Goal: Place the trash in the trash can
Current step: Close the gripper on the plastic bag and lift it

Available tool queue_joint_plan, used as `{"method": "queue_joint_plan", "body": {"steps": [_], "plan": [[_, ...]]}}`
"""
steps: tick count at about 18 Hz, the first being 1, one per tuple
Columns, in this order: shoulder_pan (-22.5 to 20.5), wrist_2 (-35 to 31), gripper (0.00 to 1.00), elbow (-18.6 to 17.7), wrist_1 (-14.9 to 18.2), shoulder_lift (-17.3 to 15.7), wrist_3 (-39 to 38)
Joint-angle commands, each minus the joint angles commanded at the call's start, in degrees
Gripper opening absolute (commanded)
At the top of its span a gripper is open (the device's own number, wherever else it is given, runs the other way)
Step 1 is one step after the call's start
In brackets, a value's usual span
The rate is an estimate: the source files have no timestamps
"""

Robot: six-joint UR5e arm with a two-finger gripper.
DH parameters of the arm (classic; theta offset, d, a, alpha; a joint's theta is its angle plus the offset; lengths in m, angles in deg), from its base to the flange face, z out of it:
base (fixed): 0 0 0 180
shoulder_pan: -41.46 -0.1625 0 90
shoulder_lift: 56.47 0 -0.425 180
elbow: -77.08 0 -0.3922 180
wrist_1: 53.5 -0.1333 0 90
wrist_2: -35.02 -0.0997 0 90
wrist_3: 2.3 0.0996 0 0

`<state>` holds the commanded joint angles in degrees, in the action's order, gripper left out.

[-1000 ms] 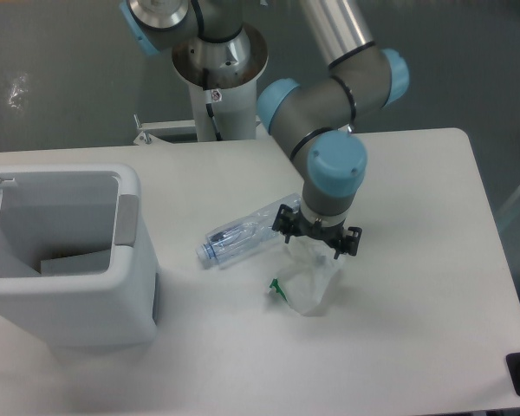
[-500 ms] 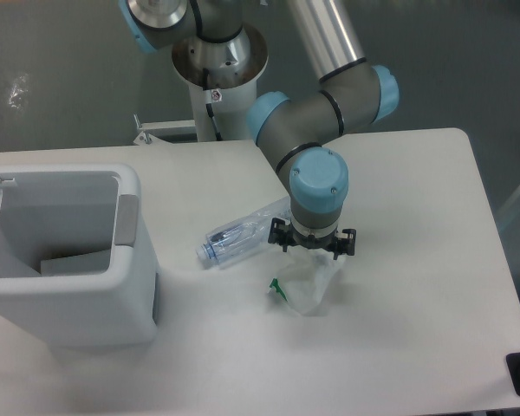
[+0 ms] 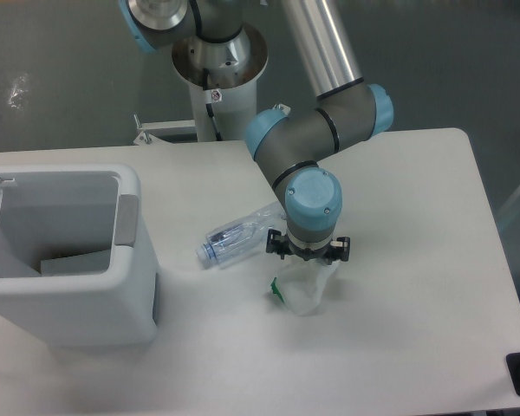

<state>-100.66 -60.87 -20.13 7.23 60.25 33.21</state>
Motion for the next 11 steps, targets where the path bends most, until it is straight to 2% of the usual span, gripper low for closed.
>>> {"method": "queue_joint_plan", "body": {"steps": [8,11], "plan": [[-0.3,2.4,0.00,1.2,0.2,-1.8,-0.2],[-0.4,4.2,0.00,3.9,0.3,-1.9,-0.5]]}}
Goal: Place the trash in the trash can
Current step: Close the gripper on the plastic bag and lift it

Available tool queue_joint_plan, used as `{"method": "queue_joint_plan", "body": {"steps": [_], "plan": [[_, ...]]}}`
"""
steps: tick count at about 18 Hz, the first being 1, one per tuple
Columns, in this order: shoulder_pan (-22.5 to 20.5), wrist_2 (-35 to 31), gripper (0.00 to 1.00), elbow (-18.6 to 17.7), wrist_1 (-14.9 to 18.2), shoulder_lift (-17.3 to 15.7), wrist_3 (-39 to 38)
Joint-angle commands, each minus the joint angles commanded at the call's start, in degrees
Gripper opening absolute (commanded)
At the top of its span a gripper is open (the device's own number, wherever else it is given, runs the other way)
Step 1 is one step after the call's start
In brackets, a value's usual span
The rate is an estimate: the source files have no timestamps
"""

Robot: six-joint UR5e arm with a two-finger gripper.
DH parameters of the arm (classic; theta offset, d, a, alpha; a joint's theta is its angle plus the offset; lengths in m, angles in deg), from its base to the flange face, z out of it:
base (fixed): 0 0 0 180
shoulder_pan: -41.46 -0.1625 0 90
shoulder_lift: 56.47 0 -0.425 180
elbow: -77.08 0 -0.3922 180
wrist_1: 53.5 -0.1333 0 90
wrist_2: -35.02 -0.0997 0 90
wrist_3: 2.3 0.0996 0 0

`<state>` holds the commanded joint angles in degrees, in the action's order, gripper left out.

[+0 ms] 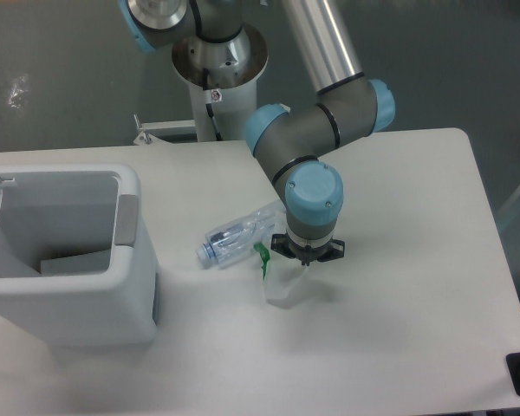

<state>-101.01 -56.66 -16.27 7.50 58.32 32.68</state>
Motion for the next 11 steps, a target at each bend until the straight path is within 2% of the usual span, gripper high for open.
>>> {"method": "queue_joint_plan", "body": {"steps": [6,11], "plan": [[-0.4,7.9,0.00,8.6,0.1,-2.3,-4.0],[-0.6,15.3,0.00,16.9,0.0,-3.8,-12.7]]}}
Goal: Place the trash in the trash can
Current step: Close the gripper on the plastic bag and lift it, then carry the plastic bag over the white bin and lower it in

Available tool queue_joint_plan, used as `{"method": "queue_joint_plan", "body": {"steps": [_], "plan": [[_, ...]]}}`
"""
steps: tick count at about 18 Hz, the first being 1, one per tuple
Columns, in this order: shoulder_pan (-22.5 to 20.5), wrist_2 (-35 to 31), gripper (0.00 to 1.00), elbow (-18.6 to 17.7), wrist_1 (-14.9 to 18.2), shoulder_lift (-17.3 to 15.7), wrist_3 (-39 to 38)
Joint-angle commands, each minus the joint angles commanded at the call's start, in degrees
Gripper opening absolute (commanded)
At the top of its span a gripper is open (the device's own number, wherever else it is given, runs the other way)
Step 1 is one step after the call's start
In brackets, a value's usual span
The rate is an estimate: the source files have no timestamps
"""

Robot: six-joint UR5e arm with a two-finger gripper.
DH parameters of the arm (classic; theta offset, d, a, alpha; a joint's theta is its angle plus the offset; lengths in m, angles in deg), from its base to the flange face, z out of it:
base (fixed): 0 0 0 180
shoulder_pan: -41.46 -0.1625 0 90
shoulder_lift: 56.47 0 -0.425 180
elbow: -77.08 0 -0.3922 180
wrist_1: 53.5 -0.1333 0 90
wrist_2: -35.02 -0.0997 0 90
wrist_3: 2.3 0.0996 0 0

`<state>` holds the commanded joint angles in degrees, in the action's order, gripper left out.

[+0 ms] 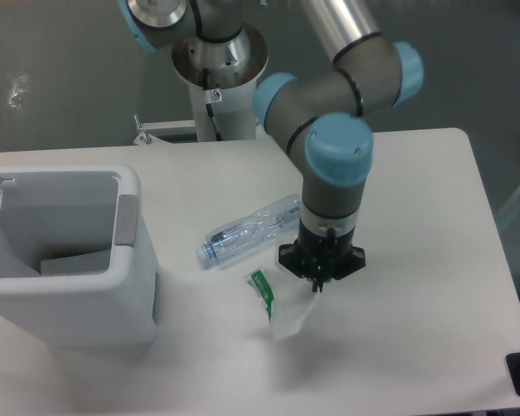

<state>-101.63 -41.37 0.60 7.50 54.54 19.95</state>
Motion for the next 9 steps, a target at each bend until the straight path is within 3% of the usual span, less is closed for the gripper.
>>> {"method": "queue_joint_plan", "body": {"steps": [4,9], "plan": [[-0.4,7.1,0.00,3.6,0.0,-1.5,-4.1],[-0.7,18.5,0.00,3.5,0.1,-5.0,-6.9]]}}
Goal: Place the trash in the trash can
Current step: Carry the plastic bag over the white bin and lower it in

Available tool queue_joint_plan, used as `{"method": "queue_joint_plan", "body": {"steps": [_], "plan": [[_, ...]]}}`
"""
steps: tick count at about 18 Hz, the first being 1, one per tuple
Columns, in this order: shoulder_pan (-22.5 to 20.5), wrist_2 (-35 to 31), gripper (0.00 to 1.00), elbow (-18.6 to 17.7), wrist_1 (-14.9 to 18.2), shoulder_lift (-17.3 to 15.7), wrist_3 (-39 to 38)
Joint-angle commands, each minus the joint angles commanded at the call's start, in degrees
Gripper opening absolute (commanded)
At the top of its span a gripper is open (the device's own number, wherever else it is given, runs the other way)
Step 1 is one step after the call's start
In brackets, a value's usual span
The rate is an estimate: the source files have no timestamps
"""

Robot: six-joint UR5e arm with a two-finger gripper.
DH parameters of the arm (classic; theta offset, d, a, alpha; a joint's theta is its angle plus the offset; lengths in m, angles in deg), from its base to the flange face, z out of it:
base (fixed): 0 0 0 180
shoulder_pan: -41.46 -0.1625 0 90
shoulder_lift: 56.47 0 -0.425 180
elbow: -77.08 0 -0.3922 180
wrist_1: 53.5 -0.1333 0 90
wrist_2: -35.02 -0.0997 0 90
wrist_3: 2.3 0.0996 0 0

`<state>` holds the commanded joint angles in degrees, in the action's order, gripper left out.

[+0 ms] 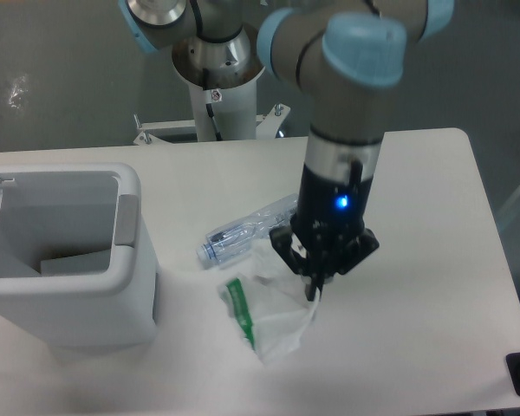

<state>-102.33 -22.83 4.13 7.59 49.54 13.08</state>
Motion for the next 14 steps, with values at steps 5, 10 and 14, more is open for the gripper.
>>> {"method": "queue_joint_plan", "body": {"steps": [5,10,14], "plan": [[2.6,2.5,0.00,-0.4,-0.1,-2.9,-4.0],[7.5,2.2,0.00,-3.5,-0.1,-7.1,-4.4],[10.7,1.9,0.00,-8.4,-0.4,-9.8,-2.5]]}}
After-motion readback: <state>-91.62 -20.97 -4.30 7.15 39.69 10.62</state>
